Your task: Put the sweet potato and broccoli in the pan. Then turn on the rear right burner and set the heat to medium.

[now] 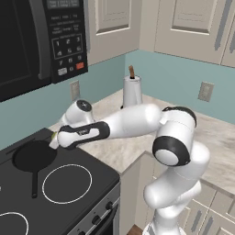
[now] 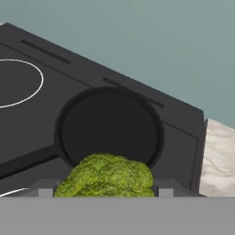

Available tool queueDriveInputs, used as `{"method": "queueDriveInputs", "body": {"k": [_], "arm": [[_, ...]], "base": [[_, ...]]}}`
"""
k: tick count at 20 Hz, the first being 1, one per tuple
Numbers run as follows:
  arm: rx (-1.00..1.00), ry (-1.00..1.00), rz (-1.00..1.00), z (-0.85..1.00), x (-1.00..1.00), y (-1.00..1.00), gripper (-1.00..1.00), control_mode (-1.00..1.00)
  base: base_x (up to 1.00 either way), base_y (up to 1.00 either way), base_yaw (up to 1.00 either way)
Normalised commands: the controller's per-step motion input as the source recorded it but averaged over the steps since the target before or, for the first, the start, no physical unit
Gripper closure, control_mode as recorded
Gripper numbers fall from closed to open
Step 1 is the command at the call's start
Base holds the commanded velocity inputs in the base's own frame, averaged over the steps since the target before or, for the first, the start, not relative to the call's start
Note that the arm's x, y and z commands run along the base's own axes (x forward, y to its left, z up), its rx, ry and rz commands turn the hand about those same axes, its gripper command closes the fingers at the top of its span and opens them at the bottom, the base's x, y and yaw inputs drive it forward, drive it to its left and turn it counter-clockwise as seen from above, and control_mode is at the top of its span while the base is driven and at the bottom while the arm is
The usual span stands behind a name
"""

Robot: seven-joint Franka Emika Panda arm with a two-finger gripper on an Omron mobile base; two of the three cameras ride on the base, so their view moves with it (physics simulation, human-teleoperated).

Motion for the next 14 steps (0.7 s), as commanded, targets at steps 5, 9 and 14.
{"method": "queueDriveInputs", "body": {"k": [5,9,14], "arm": [[-0.07,0.01,0.0,-0.07,0.05,0.31,1.0,-1.0],[-0.06,0.0,0.0,-0.01,0.04,0.37,1.0,-1.0],[-0.06,0.0,0.0,-0.07,0.05,0.37,1.0,-1.0]], "base": [[0.0,0.0,0.0],[0.0,0.0,0.0],[0.0,0.0,0.0]]}}
